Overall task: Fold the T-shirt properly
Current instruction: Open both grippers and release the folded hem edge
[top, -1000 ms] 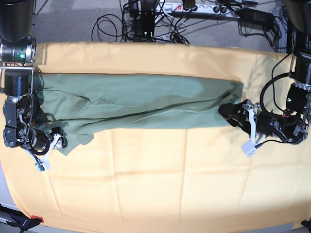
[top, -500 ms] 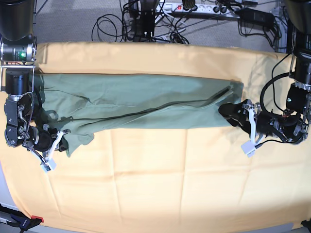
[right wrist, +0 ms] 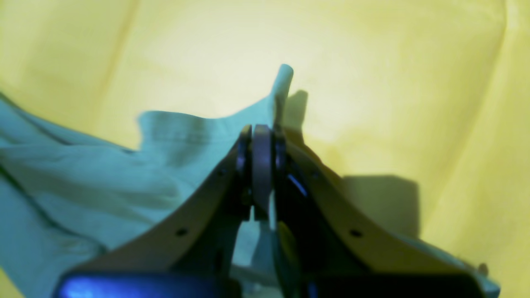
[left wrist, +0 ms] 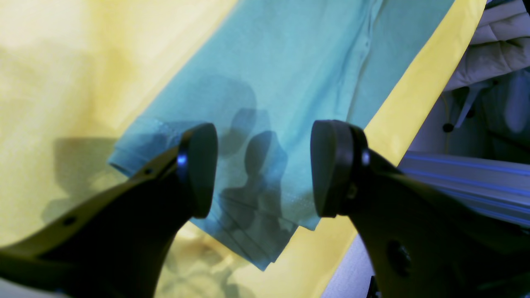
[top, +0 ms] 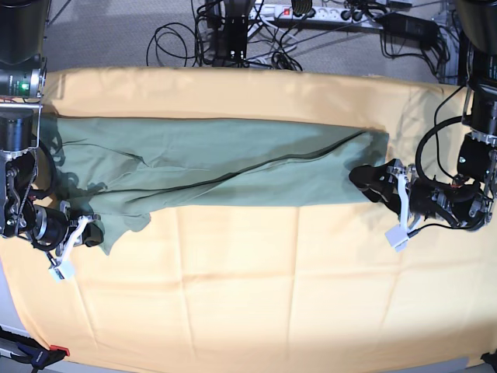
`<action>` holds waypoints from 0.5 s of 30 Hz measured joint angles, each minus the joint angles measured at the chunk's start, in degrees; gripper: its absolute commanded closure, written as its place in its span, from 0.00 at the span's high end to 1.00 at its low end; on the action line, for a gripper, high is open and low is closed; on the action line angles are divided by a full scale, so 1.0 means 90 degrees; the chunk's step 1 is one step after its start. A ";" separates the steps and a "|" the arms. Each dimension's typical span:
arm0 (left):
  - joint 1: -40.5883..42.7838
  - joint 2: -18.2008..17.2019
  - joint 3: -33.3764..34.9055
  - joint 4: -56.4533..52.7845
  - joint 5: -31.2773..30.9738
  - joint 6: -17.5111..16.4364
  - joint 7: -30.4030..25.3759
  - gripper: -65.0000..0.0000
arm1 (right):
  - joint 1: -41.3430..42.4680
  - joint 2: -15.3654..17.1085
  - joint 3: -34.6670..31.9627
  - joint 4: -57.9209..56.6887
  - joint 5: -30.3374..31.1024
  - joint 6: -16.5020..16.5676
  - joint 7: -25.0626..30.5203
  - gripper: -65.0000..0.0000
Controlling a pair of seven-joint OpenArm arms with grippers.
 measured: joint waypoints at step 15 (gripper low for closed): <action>0.0000 -0.0005 0.0000 0.0000 0.0000 0.0002 0.0000 0.58 | -0.0032 0.0381 -0.0002 0.0291 0.0969 0.0000 -0.0959 0.00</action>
